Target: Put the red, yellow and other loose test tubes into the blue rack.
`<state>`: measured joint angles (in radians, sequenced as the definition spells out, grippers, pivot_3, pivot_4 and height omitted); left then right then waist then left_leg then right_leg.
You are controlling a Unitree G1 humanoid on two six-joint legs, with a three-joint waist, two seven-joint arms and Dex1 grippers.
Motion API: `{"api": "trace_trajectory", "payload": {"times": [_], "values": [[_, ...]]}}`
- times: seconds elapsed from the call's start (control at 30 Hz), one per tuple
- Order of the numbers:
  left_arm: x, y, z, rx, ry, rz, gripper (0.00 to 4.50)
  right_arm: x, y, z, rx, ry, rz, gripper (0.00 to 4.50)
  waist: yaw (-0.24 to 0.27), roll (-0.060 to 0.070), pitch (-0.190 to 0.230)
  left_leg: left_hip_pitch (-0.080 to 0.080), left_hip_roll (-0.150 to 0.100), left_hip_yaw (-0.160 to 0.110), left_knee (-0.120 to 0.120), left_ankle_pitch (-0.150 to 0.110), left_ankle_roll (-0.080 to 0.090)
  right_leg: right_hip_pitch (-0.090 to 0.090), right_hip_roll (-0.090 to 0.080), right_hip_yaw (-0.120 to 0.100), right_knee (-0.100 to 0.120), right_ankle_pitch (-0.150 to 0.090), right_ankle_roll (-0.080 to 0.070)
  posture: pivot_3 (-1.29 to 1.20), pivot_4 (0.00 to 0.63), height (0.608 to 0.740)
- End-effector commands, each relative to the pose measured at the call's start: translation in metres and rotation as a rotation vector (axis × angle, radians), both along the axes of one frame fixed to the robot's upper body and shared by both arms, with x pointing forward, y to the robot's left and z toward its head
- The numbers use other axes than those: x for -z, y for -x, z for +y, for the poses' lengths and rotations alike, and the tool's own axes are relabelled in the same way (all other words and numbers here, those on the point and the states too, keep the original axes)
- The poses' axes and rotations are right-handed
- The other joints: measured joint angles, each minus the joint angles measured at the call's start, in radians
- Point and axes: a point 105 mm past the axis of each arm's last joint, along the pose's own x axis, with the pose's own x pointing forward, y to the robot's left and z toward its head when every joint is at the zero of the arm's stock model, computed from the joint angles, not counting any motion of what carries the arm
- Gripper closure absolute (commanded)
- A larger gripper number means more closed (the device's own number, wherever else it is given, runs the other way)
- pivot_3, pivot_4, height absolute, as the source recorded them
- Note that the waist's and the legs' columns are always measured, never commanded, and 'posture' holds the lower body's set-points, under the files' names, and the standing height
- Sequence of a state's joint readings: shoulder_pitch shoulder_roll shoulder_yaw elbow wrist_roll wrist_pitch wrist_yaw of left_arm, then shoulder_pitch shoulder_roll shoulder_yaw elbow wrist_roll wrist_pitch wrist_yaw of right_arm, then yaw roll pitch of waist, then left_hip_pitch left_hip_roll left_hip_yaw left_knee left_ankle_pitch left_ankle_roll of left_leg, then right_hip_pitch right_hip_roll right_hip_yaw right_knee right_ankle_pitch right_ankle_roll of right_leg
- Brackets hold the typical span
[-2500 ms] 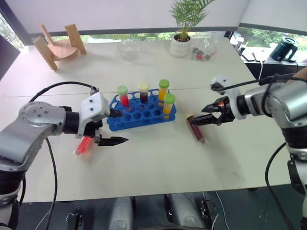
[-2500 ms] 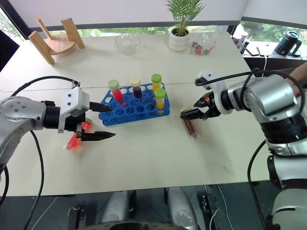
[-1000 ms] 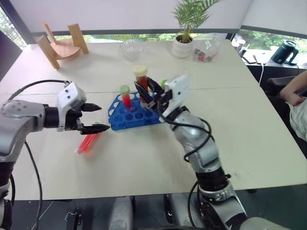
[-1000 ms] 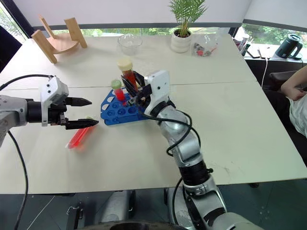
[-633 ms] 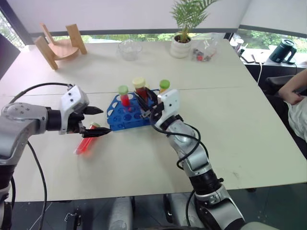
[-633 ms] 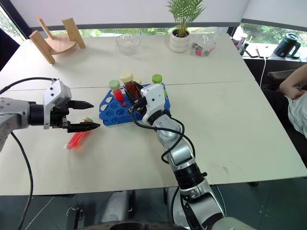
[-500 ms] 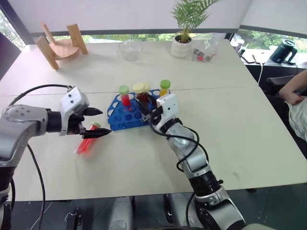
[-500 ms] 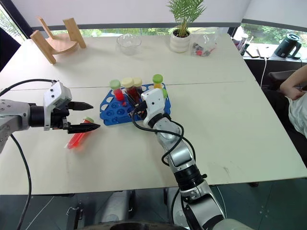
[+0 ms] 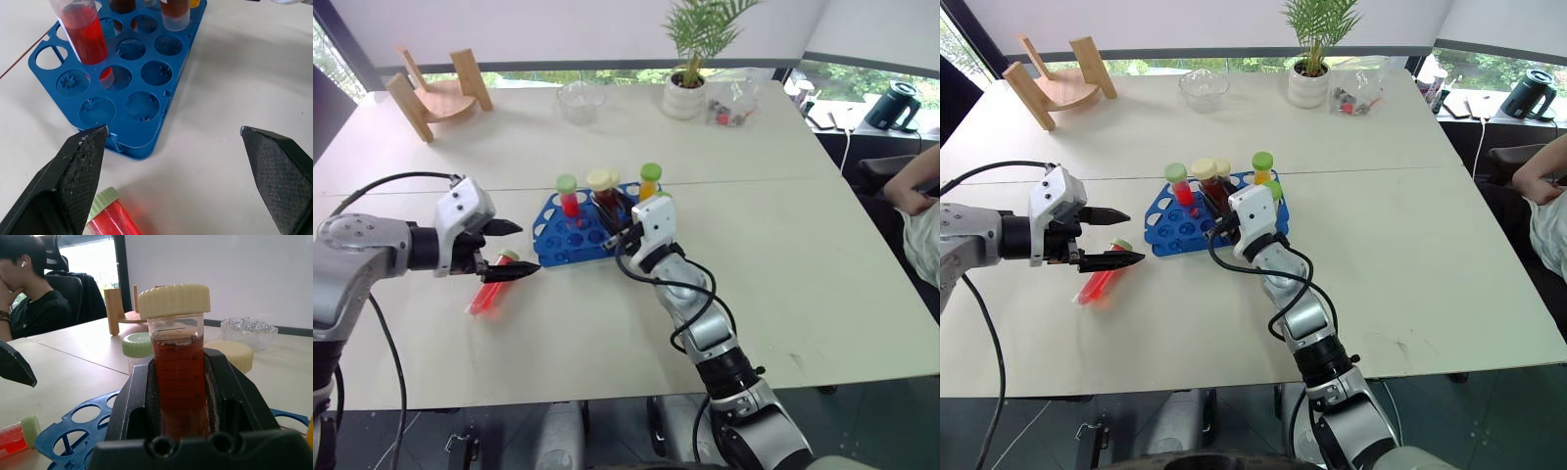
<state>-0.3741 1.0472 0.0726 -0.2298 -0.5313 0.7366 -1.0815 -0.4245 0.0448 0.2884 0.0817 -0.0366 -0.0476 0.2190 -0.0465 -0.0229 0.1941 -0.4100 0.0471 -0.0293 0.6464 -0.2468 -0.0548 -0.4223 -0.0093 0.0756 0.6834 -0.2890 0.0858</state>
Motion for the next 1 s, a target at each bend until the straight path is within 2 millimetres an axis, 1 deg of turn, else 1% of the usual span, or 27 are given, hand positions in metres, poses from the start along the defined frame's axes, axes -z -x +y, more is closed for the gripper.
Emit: {"api": "trace_trajectory", "payload": {"times": [0.03,0.33,0.7,0.87,1.0], "values": [[-0.012,-0.003,-0.001,0.007,-0.008,-0.053,0.0,0.001,0.002,-0.001,0.005,-0.003,0.008,3.69,0.0,0.0,0.0,0.0,0.0,0.0,0.0,0.0,0.0,0.0,0.0,0.0,0.0,0.0,0.0,0.0,0.15,0.74],[-0.011,-0.005,-0.002,0.014,-0.008,-0.053,0.0,0.011,0.001,0.001,0.025,0.036,0.01,3.69,0.0,0.0,0.0,0.001,0.0,0.0,0.0,0.0,0.0,0.001,0.0,0.0,0.0,0.0,0.0,0.0,0.15,0.74],[-0.01,-0.004,-0.003,0.014,-0.011,-0.054,0.0,0.018,0.0,0.004,0.035,0.067,0.012,3.69,0.0,0.0,0.0,0.001,0.0,0.0,0.0,0.0,0.0,0.001,0.0,0.0,0.0,0.0,0.0,0.0,0.15,0.74],[-0.009,-0.005,-0.003,0.015,-0.015,-0.051,0.0,0.019,0.003,0.008,0.007,0.039,0.029,3.69,0.0,0.0,0.0,0.001,0.0,0.0,0.0,0.0,0.0,0.001,0.0,0.0,0.0,0.0,0.0,0.0,0.15,0.74],[-0.009,-0.005,-0.003,0.014,-0.014,-0.048,0.0,0.02,0.004,0.007,0.017,0.006,0.052,3.69,-0.002,0.0,0.0,0.001,0.0,0.0,0.0,0.0,0.0,0.001,0.0,0.0,0.0,0.0,0.0,0.0,0.15,0.74]]}}
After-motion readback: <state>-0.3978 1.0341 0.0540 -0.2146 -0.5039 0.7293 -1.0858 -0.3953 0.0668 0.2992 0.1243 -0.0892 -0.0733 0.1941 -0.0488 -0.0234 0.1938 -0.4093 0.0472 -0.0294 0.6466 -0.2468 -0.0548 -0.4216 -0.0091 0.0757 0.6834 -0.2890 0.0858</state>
